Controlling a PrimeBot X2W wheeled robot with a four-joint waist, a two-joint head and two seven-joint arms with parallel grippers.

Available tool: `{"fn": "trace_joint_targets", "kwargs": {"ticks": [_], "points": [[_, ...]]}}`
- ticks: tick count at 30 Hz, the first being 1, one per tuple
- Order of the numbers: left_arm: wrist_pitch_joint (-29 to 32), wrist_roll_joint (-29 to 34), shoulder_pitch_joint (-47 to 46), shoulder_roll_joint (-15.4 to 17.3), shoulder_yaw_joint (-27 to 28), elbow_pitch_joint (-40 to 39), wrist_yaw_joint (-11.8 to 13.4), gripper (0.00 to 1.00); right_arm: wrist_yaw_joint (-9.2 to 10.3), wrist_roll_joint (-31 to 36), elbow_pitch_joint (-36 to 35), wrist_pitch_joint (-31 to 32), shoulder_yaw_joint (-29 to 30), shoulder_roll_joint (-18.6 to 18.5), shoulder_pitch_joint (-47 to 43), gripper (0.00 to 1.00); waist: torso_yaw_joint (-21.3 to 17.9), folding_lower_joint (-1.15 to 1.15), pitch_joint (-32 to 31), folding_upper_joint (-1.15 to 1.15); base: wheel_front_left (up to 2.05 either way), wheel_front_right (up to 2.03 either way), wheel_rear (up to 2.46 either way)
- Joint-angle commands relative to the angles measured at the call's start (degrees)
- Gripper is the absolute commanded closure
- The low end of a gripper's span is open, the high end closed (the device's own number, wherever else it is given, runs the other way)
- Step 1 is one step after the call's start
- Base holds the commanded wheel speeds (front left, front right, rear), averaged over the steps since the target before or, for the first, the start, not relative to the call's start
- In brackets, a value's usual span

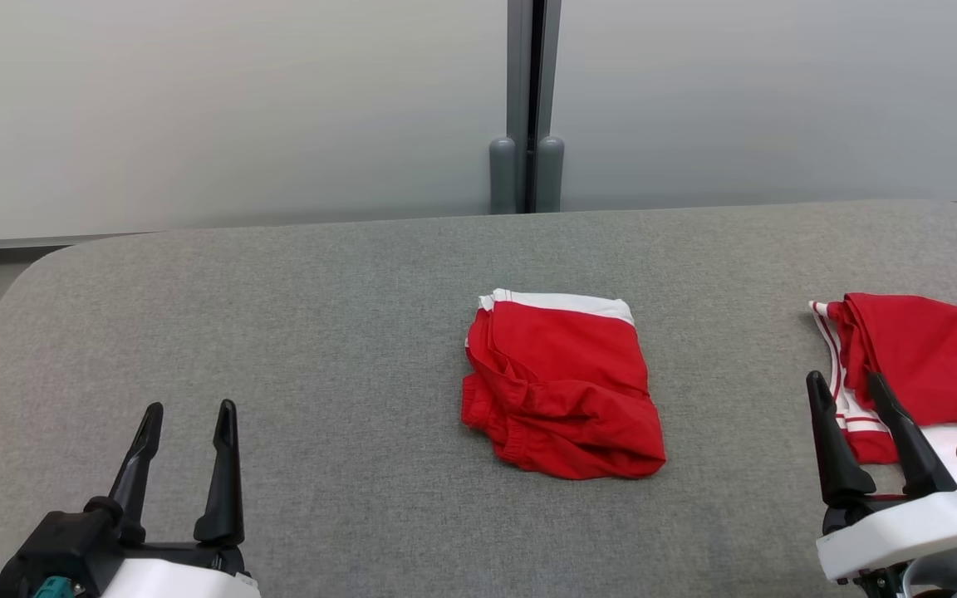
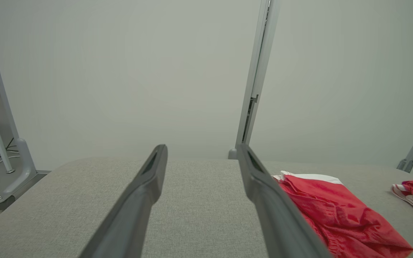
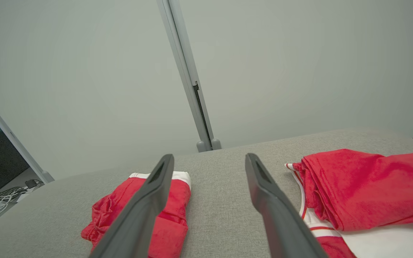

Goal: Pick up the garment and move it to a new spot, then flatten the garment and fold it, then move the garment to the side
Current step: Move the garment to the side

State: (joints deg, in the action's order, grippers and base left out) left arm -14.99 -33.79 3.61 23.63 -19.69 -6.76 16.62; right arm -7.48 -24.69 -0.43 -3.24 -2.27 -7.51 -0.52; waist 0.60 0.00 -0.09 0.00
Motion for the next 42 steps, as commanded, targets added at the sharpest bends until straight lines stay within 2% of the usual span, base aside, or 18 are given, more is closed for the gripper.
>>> {"fn": "trace_joint_targets", "kwargs": {"ticks": [1, 9, 17, 24, 32, 35, 39, 42], "points": [[-0.23, 0.51, -0.38, 0.00, -0.09, 0.05, -0.16, 0.00, -0.05, 0.32, 0.12, 0.54, 0.11, -0.08, 0.35, 0.00, 0.39, 0.00, -0.10, 0.00, 0.00, 0.00, 0.00], [0.05, 0.66, -1.27, -0.28, -0.96, -0.33, -0.36, 0.00, -0.05, 0.35, 1.30, 3.53, 1.21, -0.02, 1.09, 0.00, 2.78, 0.00, 0.34, 0.00, 0.00, 0.00, 0.00], [0.50, -0.16, -2.62, -1.28, -2.32, 0.23, -1.63, 0.00, -0.05, -2.47, 7.47, 14.99, 0.95, -1.03, 6.56, 0.00, 7.86, 0.00, 2.21, 0.00, 0.00, 0.00, 0.00], [0.26, 0.03, -4.52, -2.48, -3.15, 1.49, -2.74, 0.00, -0.05, -2.14, 16.67, 24.99, 1.45, -2.71, 16.76, 0.00, 13.23, 0.00, 5.65, 0.00, 0.00, 0.00, 0.00], [0.18, 0.23, -6.45, -3.57, -3.75, 2.79, -3.49, 0.00, -0.04, -3.36, 30.20, 30.89, 2.95, -3.64, 25.95, 0.00, 18.31, 0.00, 9.00, 0.00, 0.00, 0.00, 0.00], [0.13, -0.03, -6.86, -3.49, -3.56, 3.36, -3.86, 0.00, -0.04, -3.03, 35.89, 34.44, 4.64, -3.20, 27.92, 0.00, 19.62, 0.00, 9.55, 0.00, 0.00, 0.00, 0.00], [0.08, -0.11, -6.83, -3.37, -3.38, 3.69, -4.00, 0.00, -0.05, -3.75, 40.14, 37.44, 5.22, -1.33, 28.66, 0.00, 20.56, 0.00, 9.65, 0.00, 0.00, 0.00, 0.00], [0.11, -0.09, -6.86, -3.32, -3.47, 3.83, -3.98, 0.00, -0.05, -4.32, 41.14, 36.87, 4.85, -0.40, 28.69, 0.00, 20.72, 0.00, 9.32, 0.00, 0.00, 0.00, 0.00]]}}
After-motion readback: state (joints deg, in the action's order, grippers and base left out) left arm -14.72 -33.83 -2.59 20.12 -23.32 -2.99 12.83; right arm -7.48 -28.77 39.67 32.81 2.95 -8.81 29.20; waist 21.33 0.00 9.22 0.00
